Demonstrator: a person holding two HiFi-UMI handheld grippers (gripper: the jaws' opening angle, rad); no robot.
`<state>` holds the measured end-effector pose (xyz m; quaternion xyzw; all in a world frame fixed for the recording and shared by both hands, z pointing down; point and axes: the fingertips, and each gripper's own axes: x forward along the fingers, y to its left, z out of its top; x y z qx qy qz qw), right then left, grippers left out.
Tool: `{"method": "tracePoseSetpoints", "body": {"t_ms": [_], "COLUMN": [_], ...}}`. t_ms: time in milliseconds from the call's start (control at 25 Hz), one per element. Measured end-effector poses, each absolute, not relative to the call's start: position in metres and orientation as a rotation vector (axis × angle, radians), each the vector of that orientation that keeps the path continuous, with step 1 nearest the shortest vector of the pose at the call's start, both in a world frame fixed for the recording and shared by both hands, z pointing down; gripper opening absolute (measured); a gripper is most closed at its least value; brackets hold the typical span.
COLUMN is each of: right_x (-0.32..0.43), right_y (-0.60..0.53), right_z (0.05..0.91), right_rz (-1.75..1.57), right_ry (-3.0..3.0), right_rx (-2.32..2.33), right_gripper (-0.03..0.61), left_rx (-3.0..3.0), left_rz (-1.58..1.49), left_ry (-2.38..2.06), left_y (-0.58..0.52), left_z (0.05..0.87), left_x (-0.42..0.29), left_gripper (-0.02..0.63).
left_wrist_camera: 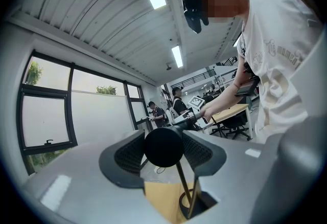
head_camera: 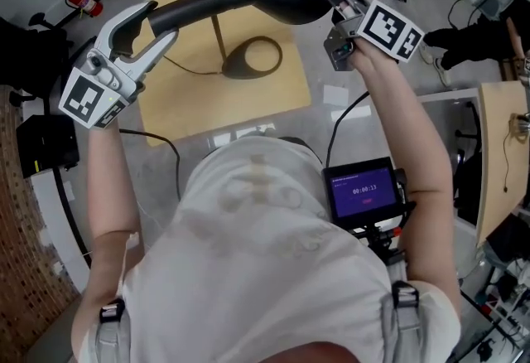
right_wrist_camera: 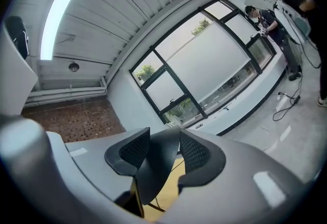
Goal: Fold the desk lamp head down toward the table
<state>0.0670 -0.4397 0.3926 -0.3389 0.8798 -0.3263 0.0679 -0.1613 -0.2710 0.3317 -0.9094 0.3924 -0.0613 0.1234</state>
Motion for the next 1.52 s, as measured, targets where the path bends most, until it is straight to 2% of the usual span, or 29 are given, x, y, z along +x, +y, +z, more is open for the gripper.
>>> {"method": "tracePoseSetpoints", "body": {"t_ms": [560, 1040, 1520], "right_x": [0.058, 0.061, 0.049], "right_y": [-0.429, -0.425, -0.434], "right_z": [0.412, 0.451, 0.476], "right_rz": [-1.064, -1.32, -1.4], "right_ry": [2.632, 2.526, 2.497], "right_rx": [-0.915, -0.891, -0.779], "right_gripper": [0.196, 0.196, 0.198], "left_rx": [-2.641, -2.624, -2.613], "left_rz": [-0.16, -0.075, -0.108], "left_ry": [1.201, 1.24, 1.287], "left_y": [-0.255, -0.257, -0.265], "left_z": [0.328, 0.312, 0.306], "left_x": [-0.164, -0.153, -0.145], "left_gripper": [0.227, 0.229, 0.229]}}
